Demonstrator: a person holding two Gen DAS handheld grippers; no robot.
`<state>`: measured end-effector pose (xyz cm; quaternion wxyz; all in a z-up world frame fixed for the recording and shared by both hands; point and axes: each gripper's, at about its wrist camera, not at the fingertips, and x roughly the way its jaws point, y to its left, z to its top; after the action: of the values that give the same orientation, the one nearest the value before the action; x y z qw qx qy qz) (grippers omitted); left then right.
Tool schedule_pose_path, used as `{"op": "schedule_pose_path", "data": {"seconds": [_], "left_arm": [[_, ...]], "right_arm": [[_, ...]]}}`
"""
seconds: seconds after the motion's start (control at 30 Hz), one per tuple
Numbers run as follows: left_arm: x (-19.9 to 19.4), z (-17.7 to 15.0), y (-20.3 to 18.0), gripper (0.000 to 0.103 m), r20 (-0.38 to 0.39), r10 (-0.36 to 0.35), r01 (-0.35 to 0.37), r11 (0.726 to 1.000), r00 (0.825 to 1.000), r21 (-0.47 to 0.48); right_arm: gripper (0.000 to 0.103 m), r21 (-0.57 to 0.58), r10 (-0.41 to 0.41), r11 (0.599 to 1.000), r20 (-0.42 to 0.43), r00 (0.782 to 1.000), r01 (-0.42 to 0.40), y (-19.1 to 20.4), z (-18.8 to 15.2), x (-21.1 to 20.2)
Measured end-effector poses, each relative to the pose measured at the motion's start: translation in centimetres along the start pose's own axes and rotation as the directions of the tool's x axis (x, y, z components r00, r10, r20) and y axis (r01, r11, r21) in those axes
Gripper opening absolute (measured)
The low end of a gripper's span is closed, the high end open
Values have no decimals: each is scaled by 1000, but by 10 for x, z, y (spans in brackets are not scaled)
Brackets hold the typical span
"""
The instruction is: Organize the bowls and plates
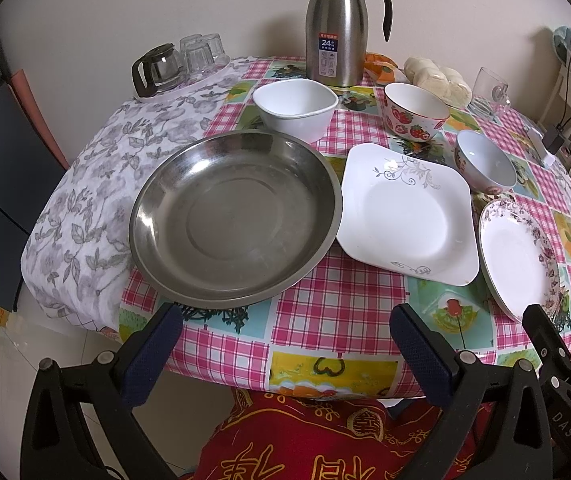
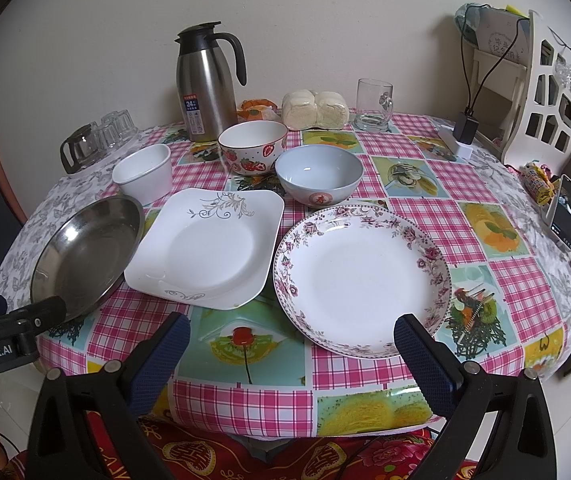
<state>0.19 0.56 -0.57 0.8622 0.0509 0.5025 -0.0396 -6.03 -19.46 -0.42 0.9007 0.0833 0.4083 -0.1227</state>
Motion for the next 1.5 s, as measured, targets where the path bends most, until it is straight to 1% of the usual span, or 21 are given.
{"op": "schedule_pose_path", "data": {"seconds": [0.57,0.83,0.97,1.07,1.13,1.3,1.37,1.5], "left_arm": [[0,0,2,103,1,-8,8,1000,1000,-7],[2,1,7,103,-8,-22,22,999,1000,-24],[5,4,7,103,-23,-9,8,1000,1000,-19],[7,12,9,103,-36,8,-9,1000,999,-27],[6,20,14,103,-37,3,-5,999,999,-45],[-1,52,27,103,-9,-15,14,993,1000,-114],[-3,64,29,103,-1,-27,27,991,1000,-133],[-7,90,36,103,46,-41,49,981,998,-185]], "right_arm": [[103,4,-2,1000,-5,1000,2,0,0,1],[103,-7,-20,1000,-12,1000,20,4,-1,5],[103,-16,-32,999,-13,999,32,6,-1,7],[103,-16,-42,999,-27,999,41,8,1,10],[103,-16,-32,999,-27,999,32,11,6,10],[103,-10,27,1000,24,999,-27,21,32,3],[103,-5,39,999,46,998,-38,25,46,1],[103,3,52,999,83,995,-53,31,74,1]]}}
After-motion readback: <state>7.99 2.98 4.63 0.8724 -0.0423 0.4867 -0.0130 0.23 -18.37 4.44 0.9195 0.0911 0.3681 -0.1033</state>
